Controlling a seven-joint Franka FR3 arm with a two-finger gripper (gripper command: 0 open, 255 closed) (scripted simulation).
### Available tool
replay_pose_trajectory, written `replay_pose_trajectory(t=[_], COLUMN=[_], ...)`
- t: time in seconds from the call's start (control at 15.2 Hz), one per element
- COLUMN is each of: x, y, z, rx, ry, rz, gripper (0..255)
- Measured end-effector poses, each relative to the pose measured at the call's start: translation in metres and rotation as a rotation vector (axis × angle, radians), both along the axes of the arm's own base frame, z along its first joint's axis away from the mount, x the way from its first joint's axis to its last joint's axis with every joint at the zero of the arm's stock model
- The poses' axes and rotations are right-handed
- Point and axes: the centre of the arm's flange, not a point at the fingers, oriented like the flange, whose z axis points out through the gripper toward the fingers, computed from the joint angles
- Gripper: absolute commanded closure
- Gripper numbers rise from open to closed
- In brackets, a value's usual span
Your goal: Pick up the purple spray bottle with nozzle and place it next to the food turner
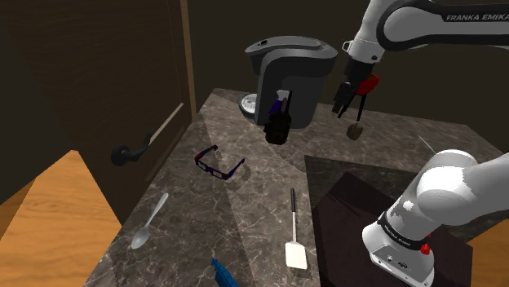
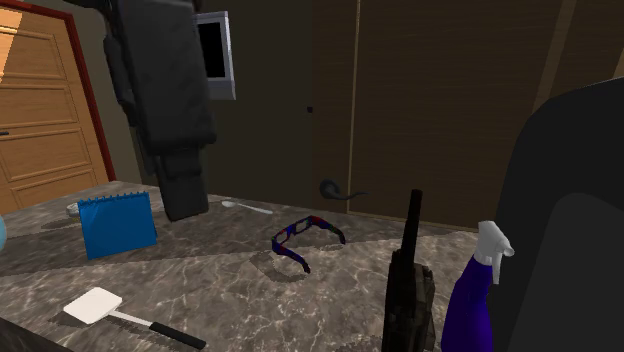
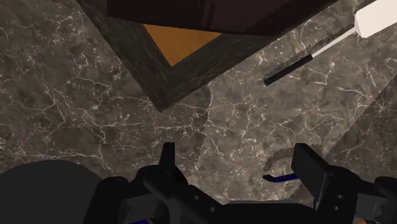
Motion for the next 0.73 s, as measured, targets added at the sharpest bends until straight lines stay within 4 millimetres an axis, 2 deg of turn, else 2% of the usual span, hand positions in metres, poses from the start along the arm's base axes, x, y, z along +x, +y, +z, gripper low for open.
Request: replay_pose_trajectory(t=[0.13, 0.4, 0.73], x=[0.007, 0.037, 0.07], y=[-0.016, -0.052, -0.088], z=[-0.016, -0.048, -0.085], rx=[0.009, 0.026, 0.047], ry=[-0.024, -0.072, -0.132], rz=[0.047, 0.139, 0.255], gripper=[0, 0, 0])
